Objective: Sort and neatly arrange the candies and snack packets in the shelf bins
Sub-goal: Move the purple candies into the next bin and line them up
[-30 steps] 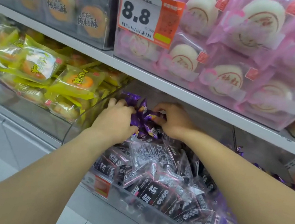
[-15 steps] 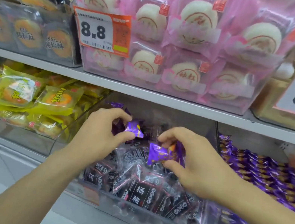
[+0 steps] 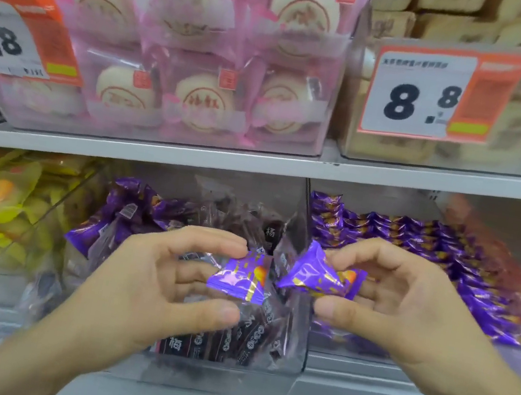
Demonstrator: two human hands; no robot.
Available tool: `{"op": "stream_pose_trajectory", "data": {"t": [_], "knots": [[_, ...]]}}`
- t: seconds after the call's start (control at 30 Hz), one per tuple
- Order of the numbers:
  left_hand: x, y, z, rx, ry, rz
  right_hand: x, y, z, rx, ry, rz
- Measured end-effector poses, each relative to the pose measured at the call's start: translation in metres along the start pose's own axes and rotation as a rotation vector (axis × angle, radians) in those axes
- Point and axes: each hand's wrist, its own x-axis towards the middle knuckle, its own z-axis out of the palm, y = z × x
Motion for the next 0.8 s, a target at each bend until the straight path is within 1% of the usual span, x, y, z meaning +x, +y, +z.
{"op": "stream_pose_trajectory", "data": {"t": [0.07, 0.13, 0.23, 0.3, 0.37, 0.47, 0.53, 0.6, 0.7, 0.77, 0.8], "knots": [[0.004, 0.003, 0.012, 0.035, 0.021, 0.031, -0.004, 0.001, -0.008, -0.006, -0.043, 0.026], [0.008, 0.008, 0.027, 0.077, 0.057, 0.053, -0.007, 0.004, -0.015, 0.045, -0.097, 0.051], [0.016, 0.020, 0.051, 0.054, 0.118, 0.051, -0.013, 0.009, -0.023, 0.126, -0.103, 0.067], [0.022, 0.026, 0.063, 0.042, 0.122, 0.021, -0.016, 0.009, -0.029, 0.233, -0.087, 0.076], [0.028, 0.025, 0.070, -0.003, 0.081, -0.007, -0.018, 0.009, -0.037, 0.338, -0.051, 0.087], [0.036, 0.023, 0.083, -0.176, 0.055, -0.086, -0.022, 0.008, -0.048, 0.384, 0.045, 0.102], [0.040, 0.027, 0.092, -0.268, 0.019, -0.096, -0.024, 0.010, -0.056, 0.389, 0.088, 0.136], [0.043, 0.026, 0.100, -0.193, 0.014, -0.007, -0.026, 0.012, -0.063, 0.396, 0.099, 0.166], [0.044, 0.024, 0.106, 0.043, 0.042, 0.186, -0.030, 0.012, -0.072, 0.416, 0.123, 0.164], [0.045, 0.024, 0.110, 0.132, 0.026, 0.228, -0.033, 0.011, -0.078, 0.462, 0.141, 0.169], [0.047, 0.025, 0.112, 0.118, 0.027, 0.223, -0.034, 0.011, -0.079, 0.495, 0.135, 0.171]]}}
